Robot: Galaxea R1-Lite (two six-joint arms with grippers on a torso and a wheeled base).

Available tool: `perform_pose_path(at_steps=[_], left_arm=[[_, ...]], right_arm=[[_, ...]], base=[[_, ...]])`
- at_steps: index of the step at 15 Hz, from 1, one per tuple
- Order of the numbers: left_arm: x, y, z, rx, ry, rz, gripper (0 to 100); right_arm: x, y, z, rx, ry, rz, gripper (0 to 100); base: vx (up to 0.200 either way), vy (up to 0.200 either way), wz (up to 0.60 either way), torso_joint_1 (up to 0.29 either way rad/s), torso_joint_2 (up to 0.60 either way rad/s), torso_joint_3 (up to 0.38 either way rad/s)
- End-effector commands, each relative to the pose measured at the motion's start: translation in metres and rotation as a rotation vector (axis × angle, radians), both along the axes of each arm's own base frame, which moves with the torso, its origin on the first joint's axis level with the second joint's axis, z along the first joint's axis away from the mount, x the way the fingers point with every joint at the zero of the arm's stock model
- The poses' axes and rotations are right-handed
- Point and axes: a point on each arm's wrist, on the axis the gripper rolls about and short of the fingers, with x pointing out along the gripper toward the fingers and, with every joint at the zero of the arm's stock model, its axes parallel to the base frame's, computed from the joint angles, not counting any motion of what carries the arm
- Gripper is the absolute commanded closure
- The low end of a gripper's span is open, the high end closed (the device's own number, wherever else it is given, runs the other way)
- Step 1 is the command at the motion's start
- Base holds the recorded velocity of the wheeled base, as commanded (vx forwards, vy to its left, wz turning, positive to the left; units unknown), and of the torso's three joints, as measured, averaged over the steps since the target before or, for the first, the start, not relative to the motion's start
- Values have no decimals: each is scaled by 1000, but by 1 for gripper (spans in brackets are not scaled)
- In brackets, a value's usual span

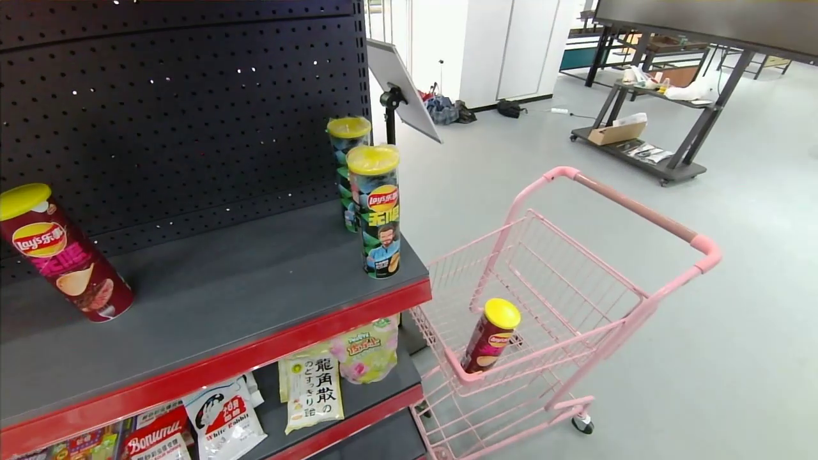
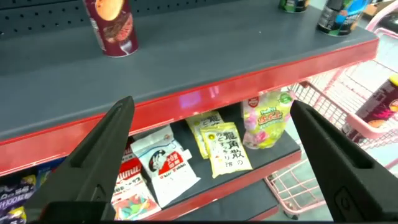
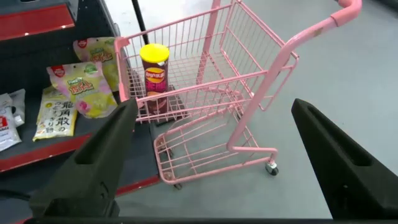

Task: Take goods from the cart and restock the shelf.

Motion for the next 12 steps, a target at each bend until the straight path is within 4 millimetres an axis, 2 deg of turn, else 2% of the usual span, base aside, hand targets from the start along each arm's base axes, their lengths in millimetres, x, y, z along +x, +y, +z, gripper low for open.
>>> perform_pose_path(at_steps=[1, 12], left_arm=[[0, 0, 0, 0, 1, 0, 0], [0, 0, 0, 0, 1, 0, 0]], right_arm=[[0, 0, 0, 0, 2, 1, 0], [0, 0, 0, 0, 2, 1, 0]], base=[[0, 0, 0, -144, 334, 188], [0, 0, 0, -136, 355, 212]])
